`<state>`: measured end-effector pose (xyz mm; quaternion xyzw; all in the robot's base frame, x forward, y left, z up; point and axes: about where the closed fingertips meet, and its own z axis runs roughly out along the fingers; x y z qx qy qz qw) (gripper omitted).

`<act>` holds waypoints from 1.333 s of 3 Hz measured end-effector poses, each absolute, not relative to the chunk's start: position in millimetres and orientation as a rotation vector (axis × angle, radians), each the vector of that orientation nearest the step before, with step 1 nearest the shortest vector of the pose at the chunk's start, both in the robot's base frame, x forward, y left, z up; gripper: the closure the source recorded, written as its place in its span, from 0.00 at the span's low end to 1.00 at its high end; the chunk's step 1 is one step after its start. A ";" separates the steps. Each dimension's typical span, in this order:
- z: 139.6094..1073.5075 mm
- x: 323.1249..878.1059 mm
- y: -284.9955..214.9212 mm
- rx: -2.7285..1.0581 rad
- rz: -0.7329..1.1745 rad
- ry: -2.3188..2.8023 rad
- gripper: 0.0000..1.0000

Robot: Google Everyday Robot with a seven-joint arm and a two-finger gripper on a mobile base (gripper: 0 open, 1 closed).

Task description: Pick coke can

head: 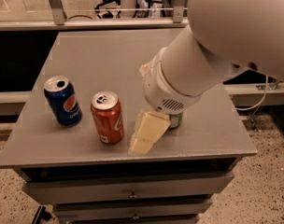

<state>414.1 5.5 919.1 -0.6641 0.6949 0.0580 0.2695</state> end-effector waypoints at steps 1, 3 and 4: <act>918.3 408.1 23.5 -1.833 0.168 1.832 0.00; 906.2 427.3 47.0 -1.849 0.143 1.791 0.00; 893.1 440.7 55.6 -1.853 0.156 1.796 0.00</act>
Offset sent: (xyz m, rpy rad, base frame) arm 0.0113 0.0424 -0.0158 -0.0007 -0.0240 0.0853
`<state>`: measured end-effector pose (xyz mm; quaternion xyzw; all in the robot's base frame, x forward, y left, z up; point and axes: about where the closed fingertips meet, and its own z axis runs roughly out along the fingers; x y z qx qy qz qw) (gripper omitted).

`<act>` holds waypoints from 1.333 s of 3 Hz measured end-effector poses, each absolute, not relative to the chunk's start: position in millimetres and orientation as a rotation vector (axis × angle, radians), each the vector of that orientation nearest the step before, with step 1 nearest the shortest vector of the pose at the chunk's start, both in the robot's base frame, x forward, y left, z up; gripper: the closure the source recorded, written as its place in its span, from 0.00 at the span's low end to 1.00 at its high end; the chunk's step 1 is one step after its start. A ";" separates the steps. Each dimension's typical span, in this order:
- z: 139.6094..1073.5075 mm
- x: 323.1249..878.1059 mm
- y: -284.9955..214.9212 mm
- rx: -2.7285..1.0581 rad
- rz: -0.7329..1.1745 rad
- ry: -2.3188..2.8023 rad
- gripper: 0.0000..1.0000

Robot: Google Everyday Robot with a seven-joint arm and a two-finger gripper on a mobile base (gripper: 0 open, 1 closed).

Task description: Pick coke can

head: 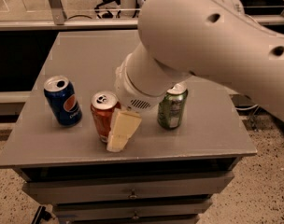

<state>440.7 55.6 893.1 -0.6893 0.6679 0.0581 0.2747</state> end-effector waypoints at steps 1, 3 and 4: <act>879.5 447.5 60.0 -1.828 0.176 1.831 0.00; 865.5 447.8 64.2 -1.815 0.306 1.885 0.00; 867.8 445.7 66.4 -1.813 0.412 1.906 0.00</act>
Offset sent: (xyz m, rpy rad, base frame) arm 0.0075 0.0092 -0.0361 0.0722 0.1395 -0.0365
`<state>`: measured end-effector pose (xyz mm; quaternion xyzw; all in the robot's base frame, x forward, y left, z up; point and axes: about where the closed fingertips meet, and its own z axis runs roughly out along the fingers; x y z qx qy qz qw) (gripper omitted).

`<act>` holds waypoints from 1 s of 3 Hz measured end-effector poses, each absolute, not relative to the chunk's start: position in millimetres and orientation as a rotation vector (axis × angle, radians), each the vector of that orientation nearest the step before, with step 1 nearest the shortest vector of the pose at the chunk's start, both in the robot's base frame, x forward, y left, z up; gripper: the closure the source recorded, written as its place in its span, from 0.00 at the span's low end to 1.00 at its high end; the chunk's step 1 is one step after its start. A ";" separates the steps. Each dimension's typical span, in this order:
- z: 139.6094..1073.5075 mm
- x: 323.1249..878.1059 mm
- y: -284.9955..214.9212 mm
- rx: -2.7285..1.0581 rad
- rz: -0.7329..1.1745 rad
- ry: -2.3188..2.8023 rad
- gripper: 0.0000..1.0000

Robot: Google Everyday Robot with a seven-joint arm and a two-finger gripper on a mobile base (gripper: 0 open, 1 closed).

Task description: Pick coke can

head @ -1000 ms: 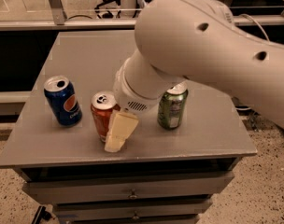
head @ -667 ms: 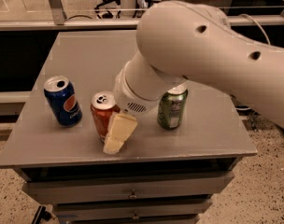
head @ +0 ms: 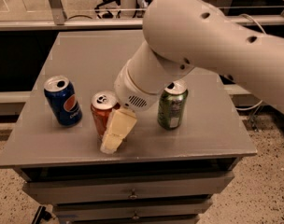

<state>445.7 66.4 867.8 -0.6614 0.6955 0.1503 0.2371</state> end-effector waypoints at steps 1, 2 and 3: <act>872.7 445.5 66.5 -1.791 0.483 1.914 0.00; 879.0 443.5 67.1 -1.778 0.519 1.918 0.00; 880.9 441.6 66.8 -1.774 0.543 1.929 0.00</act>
Offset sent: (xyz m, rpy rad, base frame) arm -0.0021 -0.0006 0.0160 0.0809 0.0887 -0.0108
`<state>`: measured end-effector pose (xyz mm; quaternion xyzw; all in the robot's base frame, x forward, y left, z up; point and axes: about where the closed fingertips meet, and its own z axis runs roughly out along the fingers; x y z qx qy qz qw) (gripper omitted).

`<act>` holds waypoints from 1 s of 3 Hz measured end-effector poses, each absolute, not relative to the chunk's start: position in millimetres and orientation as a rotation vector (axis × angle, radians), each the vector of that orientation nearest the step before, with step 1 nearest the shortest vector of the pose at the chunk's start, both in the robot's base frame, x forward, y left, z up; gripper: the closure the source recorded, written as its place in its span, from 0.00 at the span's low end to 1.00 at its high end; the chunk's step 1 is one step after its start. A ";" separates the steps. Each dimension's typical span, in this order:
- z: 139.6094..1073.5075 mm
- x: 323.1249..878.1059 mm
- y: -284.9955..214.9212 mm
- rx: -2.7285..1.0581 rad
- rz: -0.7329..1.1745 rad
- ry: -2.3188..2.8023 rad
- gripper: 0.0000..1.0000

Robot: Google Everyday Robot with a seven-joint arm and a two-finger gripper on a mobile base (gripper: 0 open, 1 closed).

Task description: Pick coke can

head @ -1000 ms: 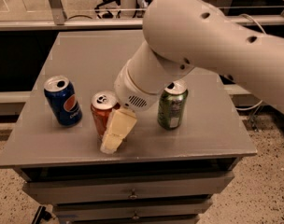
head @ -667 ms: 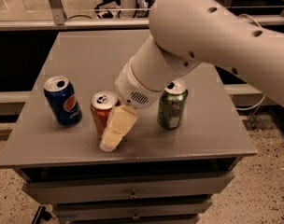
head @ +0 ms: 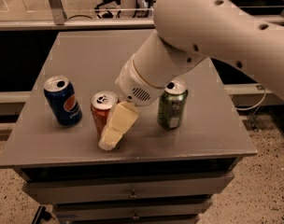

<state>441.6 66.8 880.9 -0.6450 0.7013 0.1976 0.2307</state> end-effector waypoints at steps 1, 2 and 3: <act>880.8 440.3 65.9 -1.775 0.559 1.936 0.17; 881.3 439.8 64.4 -1.774 0.564 1.940 0.41; 885.0 441.0 59.8 -1.754 0.565 1.939 0.64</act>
Offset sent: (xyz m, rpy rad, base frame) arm 0.0003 -0.0060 -0.0024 0.0058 0.0333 -0.0054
